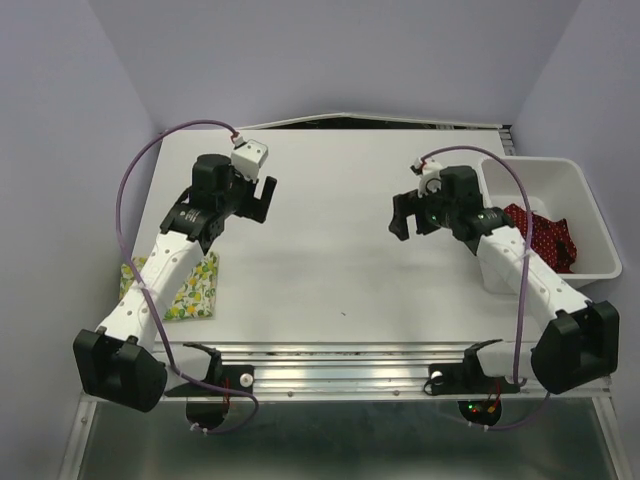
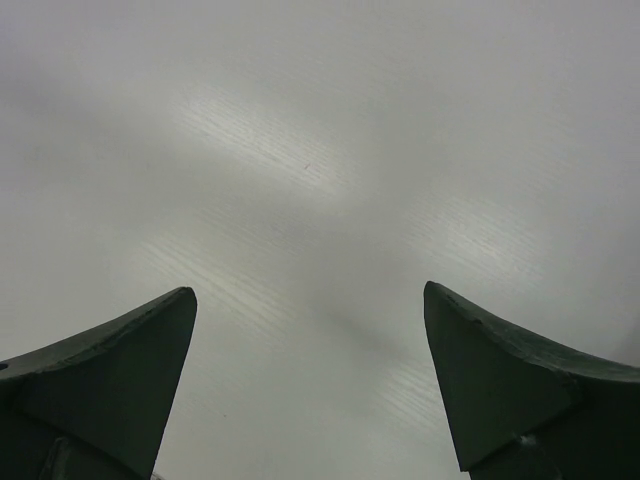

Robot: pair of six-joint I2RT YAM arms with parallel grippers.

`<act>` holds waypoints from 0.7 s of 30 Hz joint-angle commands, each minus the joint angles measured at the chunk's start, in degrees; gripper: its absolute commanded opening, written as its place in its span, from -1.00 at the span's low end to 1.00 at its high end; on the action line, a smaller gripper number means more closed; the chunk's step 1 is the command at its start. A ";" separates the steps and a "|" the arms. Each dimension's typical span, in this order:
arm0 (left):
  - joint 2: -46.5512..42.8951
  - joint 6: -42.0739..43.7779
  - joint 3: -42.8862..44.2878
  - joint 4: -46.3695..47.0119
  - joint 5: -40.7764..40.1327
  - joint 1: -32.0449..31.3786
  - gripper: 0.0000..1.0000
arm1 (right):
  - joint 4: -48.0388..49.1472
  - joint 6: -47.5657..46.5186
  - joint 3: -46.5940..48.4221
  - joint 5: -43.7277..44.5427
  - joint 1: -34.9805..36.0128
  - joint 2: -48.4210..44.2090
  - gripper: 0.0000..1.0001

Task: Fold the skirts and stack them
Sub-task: Grab the skirt from the pile

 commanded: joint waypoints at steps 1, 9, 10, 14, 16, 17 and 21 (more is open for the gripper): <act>0.13 -0.33 4.63 -2.45 2.42 1.47 0.97 | -3.88 -2.46 13.64 2.52 -0.95 5.28 1.00; 4.96 -0.42 12.27 -9.04 8.93 3.85 0.97 | -19.26 -3.33 46.06 -5.64 -18.25 22.43 1.00; 5.23 -0.42 12.46 -9.22 9.02 3.94 0.97 | -20.93 -3.68 49.23 -6.09 -20.44 23.84 1.00; 6.02 -0.77 12.63 -9.49 11.91 4.03 0.97 | -27.61 -6.67 60.05 -7.76 -33.17 27.19 1.00; 6.02 -1.39 12.46 -9.31 12.97 4.03 0.97 | -28.50 -7.81 60.16 -8.28 -37.32 27.11 1.00; 5.94 -1.56 12.46 -9.22 13.41 4.03 0.97 | -29.28 -9.04 59.20 -8.81 -41.34 26.93 1.00; 5.50 -1.91 12.28 -8.87 13.50 4.03 0.97 | -30.17 -13.08 53.16 -6.81 -46.46 25.79 1.00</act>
